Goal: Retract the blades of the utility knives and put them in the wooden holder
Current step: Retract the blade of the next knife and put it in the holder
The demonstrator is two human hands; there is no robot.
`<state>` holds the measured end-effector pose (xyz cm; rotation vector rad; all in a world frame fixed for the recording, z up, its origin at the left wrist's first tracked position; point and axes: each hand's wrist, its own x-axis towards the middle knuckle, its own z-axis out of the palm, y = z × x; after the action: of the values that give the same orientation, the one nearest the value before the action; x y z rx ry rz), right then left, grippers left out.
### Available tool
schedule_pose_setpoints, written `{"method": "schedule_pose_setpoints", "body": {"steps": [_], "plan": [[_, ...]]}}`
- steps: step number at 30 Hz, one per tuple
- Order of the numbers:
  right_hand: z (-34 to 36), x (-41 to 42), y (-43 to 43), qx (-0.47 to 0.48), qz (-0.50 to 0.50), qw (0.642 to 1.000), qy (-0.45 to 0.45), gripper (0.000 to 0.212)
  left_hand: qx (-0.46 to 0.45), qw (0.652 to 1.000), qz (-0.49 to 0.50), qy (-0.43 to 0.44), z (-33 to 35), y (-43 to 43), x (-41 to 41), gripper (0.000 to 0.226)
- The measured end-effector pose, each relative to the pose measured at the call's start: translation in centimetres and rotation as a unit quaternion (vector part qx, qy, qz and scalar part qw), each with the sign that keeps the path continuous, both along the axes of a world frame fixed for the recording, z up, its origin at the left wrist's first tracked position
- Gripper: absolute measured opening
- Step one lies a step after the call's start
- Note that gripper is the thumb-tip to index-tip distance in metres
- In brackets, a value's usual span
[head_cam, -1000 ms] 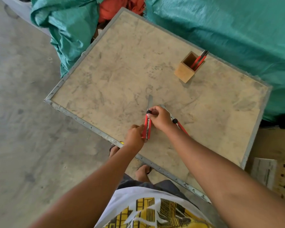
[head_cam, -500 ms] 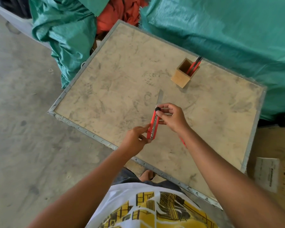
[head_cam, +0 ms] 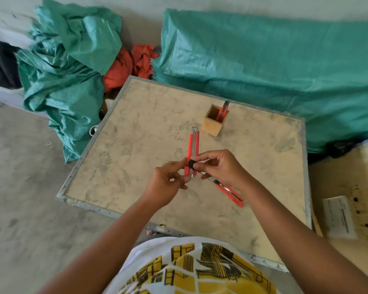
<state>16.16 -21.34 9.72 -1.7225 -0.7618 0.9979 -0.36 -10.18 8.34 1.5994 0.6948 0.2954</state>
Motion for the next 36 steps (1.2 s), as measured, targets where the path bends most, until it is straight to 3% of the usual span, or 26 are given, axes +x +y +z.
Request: {"method": "schedule_pose_setpoints", "body": {"steps": [7,13,17,22,27,36], "plan": [[1.7,-1.3,0.3,0.017,0.008,0.996,-0.092,0.031,-0.011,0.999,-0.029,-0.038,1.2,2.1,-0.1,0.051],[2.9,-2.6,0.5,0.028,-0.067,0.982,-0.172,0.020,0.000,0.997,-0.057,-0.059,2.1,3.3,0.3,0.051],[3.3,-2.7,0.3,0.047,-0.052,0.983,-0.167,0.030,0.003,0.995,-0.070,-0.065,2.5,4.0,0.6,0.050],[3.3,-2.9,0.5,0.047,-0.116,0.976,-0.178,0.021,0.019,0.993,-0.094,-0.075,2.8,4.5,1.1,0.050],[3.4,-2.3,0.1,0.058,-0.100,0.985,-0.131,0.030,0.005,0.991,-0.103,-0.085,3.1,4.5,1.8,0.052],[2.8,-1.5,-0.6,0.044,-0.166,0.974,-0.148,0.021,0.005,0.990,-0.119,-0.081,2.6,3.9,3.7,0.052]]}}
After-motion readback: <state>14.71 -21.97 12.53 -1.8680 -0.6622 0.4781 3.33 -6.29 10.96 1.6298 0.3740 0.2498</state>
